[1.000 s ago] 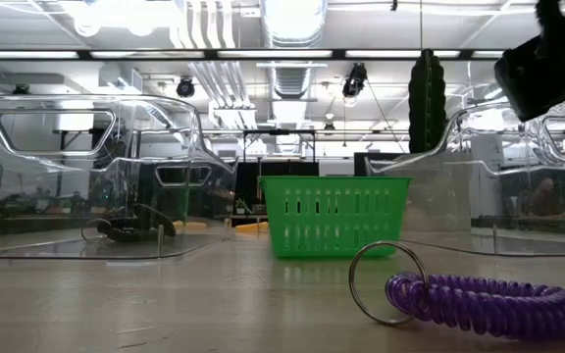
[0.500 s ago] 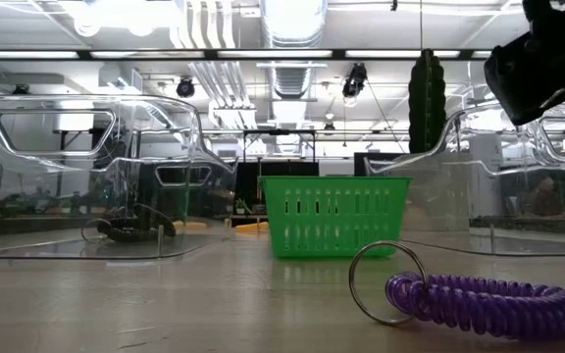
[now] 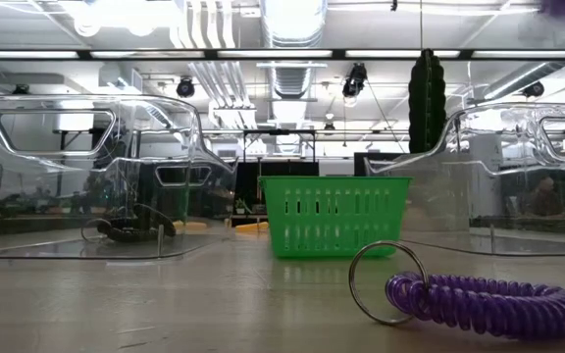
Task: Sort spring keychains
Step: Put the right violet spring keychain into the right transparent bin
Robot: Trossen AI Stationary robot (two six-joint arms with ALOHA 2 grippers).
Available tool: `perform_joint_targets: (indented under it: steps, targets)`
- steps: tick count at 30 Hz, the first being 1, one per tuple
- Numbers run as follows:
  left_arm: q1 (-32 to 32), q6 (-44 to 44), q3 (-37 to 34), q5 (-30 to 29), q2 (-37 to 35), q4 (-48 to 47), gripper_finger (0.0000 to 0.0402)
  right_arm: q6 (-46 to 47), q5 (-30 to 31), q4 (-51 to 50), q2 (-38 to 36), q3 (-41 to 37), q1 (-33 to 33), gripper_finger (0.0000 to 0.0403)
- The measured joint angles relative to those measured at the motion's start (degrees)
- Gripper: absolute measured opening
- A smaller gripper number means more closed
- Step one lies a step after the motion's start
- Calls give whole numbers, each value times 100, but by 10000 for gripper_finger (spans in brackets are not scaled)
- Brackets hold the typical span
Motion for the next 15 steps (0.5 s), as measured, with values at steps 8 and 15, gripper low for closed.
perform_joint_targets:
  steps: [8,15]
  targets:
    - [4,0,-5,-10,-2,-173,138,327,1431,-2741,-195,1376,-443,9]
    - [4,11,-17,-23,-2,-189,138,-196,1292,-2713,-482,1037,-1376,9]
